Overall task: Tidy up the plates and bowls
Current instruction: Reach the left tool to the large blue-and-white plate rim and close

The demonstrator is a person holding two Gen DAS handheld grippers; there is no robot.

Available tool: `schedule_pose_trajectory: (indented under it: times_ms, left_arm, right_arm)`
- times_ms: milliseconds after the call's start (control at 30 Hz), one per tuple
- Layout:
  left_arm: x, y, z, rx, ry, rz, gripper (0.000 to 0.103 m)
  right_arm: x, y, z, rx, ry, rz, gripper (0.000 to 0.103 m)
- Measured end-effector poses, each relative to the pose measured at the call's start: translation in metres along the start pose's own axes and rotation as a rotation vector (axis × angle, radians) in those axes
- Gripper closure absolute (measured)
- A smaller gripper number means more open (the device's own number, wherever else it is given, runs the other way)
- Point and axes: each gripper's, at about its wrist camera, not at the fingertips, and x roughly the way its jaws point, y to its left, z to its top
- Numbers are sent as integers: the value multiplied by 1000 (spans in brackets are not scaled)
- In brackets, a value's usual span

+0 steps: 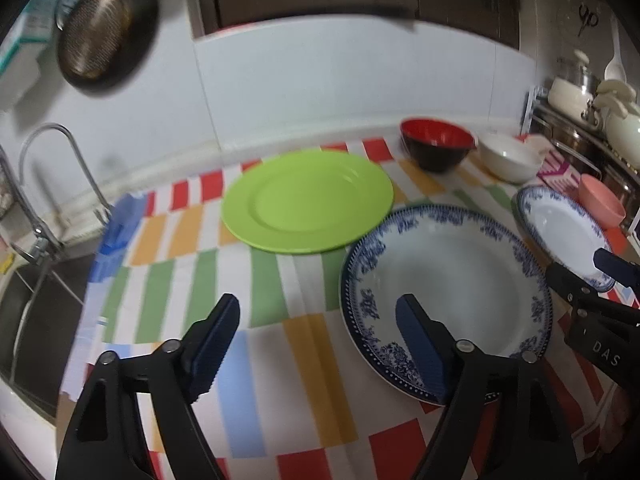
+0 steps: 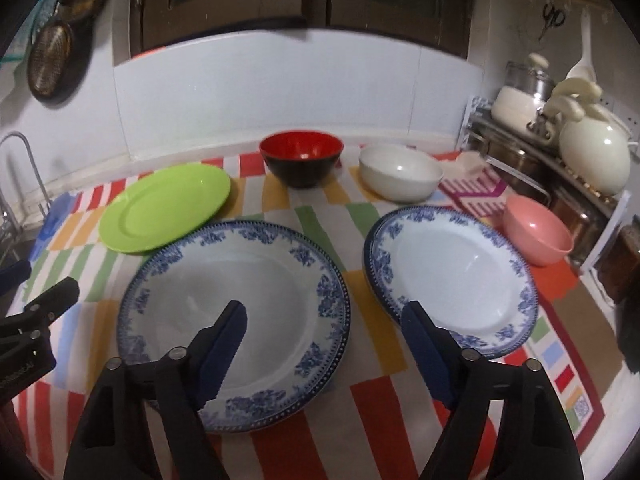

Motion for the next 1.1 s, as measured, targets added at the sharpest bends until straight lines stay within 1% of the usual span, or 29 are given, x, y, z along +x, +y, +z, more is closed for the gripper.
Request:
schedule_pose_trajectory:
  times_ms: [133, 300, 367, 467, 600, 733, 800, 933, 967, 1100]
  left_arm:
    - [25, -4, 0, 2, 50, -11, 30]
    - [45, -8, 2, -2, 84, -31, 37]
    - [51, -10, 3, 2, 95, -34, 38]
    - [58, -11, 4, 4, 106, -43, 40]
    - [66, -14, 5, 11, 121, -51, 47]
    - [73, -16, 6, 8, 135, -64, 51]
    - [77, -17, 7, 9, 142, -68, 55]
    - [81, -19, 7, 2, 160, -87, 59]
    - [82, -19, 7, 1, 162, -90, 60]
    - [84, -20, 6, -6, 172, -112, 66]
  right_arm:
    - [23, -2, 0, 3, 40, -2, 32]
    - [43, -4, 0, 3, 69, 0, 38]
    - [51, -6, 1, 5, 82, 1, 43]
    - [59, -7, 1, 3, 99, 6, 46]
    - [67, -9, 1, 1, 110, 1, 49]
    - [75, -10, 2, -2, 124, 9, 51]
    - [79, -11, 3, 3, 131, 16, 53]
    - [86, -12, 2, 10, 151, 34, 56]
    - [86, -12, 1, 10, 152, 38, 59]
    - [87, -10, 1, 2, 156, 46, 62]
